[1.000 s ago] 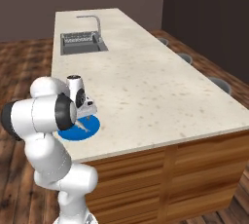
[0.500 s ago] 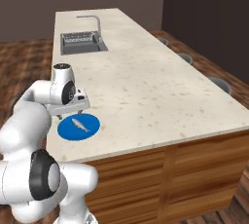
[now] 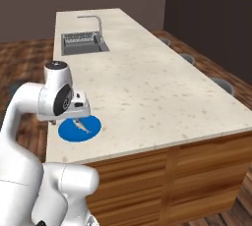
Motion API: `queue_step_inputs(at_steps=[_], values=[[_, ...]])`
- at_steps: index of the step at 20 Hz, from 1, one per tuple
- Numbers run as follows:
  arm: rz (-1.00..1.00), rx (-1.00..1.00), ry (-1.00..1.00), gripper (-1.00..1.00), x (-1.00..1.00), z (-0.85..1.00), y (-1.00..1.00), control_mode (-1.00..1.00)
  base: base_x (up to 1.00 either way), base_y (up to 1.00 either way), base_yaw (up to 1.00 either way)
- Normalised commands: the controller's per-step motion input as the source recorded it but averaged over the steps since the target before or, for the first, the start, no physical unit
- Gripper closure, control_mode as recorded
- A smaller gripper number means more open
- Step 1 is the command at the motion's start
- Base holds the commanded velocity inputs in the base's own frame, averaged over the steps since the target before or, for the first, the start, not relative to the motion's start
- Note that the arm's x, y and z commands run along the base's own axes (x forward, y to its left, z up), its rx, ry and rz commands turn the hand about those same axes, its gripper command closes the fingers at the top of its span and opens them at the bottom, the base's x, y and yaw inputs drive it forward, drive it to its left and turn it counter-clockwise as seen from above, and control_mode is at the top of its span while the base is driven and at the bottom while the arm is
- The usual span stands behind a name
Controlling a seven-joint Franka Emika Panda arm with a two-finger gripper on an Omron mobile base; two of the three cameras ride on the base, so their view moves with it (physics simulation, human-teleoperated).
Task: Take the fish from the oven and place it on the plate on the counter.
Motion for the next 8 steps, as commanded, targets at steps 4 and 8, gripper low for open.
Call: queue_step_inputs(at_steps=[4, 8], values=[[-0.12, 0.0, 0.0, -1.0, -1.0, 0.84, -0.56, -1.0, 0.0, 0.0, 0.0], [-0.12, 0.0, -0.02, -1.0, -1.0, 0.99, -0.65, -1.0, 0.0, 0.0, 0.0]])
